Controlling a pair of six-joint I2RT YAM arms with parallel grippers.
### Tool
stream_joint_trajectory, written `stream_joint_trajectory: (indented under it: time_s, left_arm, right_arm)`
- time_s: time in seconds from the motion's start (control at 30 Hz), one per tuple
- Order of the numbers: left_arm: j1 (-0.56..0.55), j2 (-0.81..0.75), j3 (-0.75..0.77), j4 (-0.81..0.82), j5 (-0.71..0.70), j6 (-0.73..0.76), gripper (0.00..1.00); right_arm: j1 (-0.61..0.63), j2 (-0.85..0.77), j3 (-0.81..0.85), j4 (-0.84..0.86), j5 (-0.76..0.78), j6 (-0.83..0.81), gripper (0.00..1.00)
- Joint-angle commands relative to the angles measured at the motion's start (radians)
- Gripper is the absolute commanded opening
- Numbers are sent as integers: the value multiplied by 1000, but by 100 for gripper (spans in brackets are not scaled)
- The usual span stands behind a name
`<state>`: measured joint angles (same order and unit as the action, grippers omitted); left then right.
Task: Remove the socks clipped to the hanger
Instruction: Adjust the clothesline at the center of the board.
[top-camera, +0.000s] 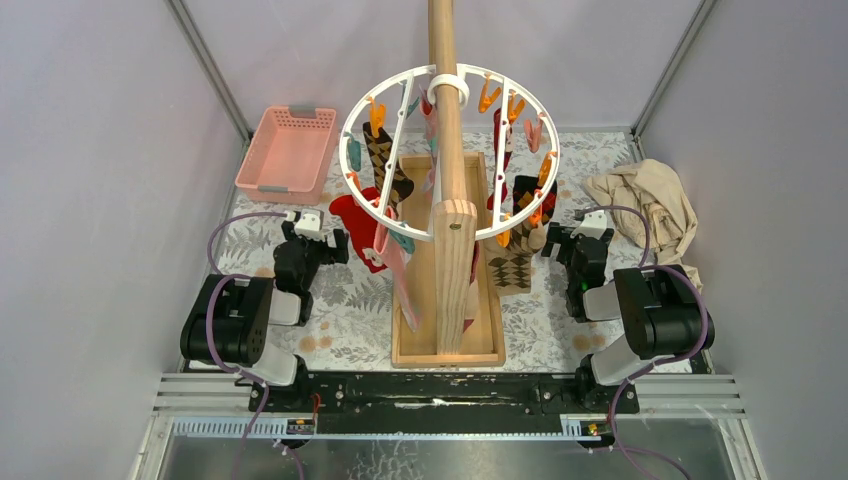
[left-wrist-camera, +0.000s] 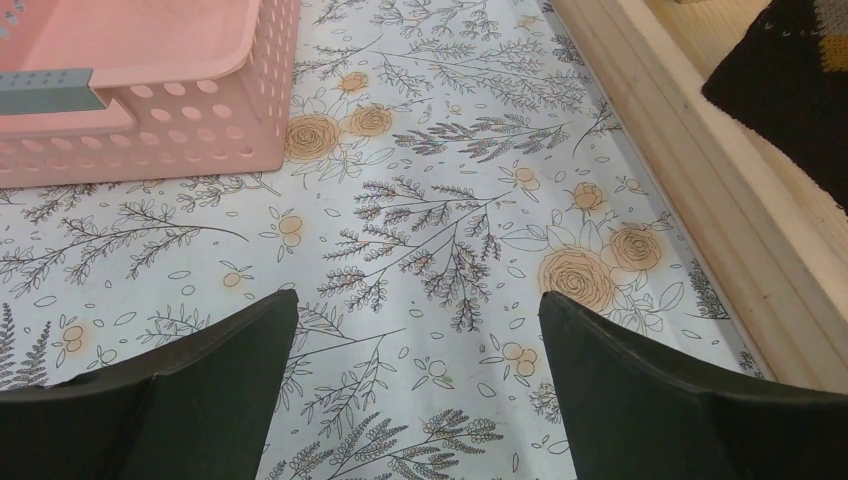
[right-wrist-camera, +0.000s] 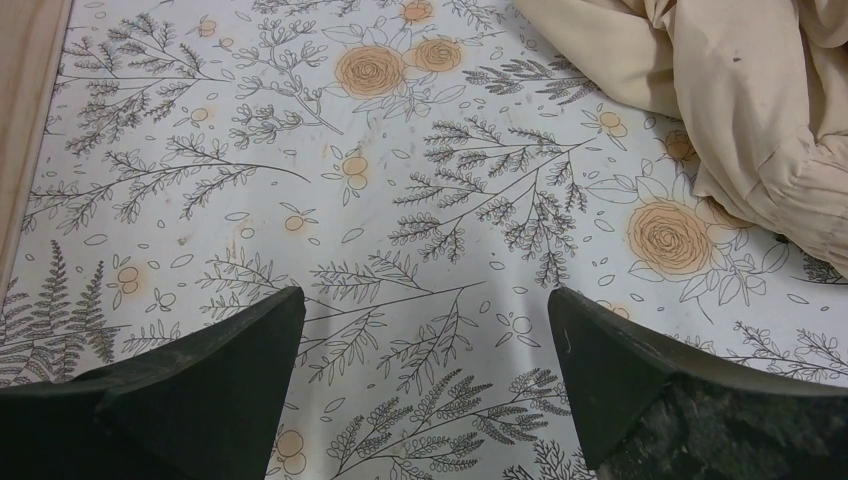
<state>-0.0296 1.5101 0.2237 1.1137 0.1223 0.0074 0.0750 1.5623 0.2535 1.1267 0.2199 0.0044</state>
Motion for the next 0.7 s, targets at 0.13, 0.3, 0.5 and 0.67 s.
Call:
stream_joint_trajectory:
  time_s: [0.13,0.3,0.5,0.67]
  left_arm:
    - [11,7,19,83,-19,-5,98]
    - [10,6,20,83,-19,-5,98]
    - [11,6,19,84,-20,-4,98]
    - [10,-66,39,-10,11,-2,98]
  right_arm:
    - [-9,-11,13,47,-9,-9,100]
    - [-9,-11,13,48,-9,-9,100]
    - [-9,-12,6,65,-9,-9,100]
    - [-9,-14,11,50,-11,-9,100]
